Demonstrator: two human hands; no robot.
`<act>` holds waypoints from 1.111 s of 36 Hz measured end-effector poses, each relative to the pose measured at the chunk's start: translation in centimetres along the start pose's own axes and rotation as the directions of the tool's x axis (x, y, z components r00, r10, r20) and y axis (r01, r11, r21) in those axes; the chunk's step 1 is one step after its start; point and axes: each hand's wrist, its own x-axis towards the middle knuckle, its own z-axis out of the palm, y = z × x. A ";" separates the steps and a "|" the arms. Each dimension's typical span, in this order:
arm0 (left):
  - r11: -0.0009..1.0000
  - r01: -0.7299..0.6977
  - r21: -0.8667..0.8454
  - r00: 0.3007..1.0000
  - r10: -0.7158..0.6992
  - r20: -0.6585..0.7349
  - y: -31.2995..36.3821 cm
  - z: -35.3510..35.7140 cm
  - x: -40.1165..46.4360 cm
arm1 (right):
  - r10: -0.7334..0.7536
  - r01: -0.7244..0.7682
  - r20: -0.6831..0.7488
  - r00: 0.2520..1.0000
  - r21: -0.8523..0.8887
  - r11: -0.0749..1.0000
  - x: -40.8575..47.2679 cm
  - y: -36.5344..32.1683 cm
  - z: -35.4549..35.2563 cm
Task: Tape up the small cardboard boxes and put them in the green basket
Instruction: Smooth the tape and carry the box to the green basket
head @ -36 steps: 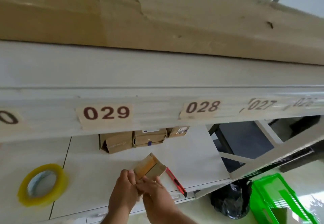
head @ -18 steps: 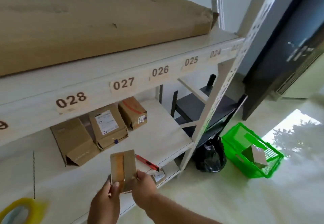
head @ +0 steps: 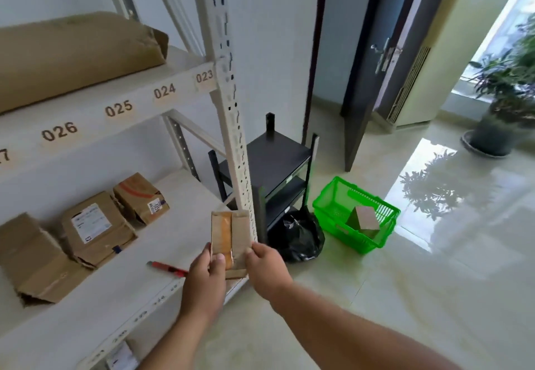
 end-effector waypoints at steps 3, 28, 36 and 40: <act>0.999 -0.042 -0.020 0.997 0.043 0.057 3.4 4.7 -1.4 | -0.037 0.037 -0.061 0.997 0.003 0.999 -0.9 0.9 -5.9; 0.951 -0.295 -0.096 0.823 0.304 0.481 25.2 36.5 -7.2 | 0.074 -0.009 -0.569 0.819 0.115 0.993 -6.7 6.9 -42.7; 0.948 -0.287 -0.137 0.810 0.316 0.494 28.0 42.8 -2.6 | 0.077 -0.024 -0.592 0.802 0.096 0.995 -1.9 5.9 -48.4; 0.956 -0.253 -0.146 0.815 0.292 0.501 29.4 44.7 -0.1 | 0.102 -0.063 -0.577 0.810 0.087 0.994 1.0 4.8 -50.3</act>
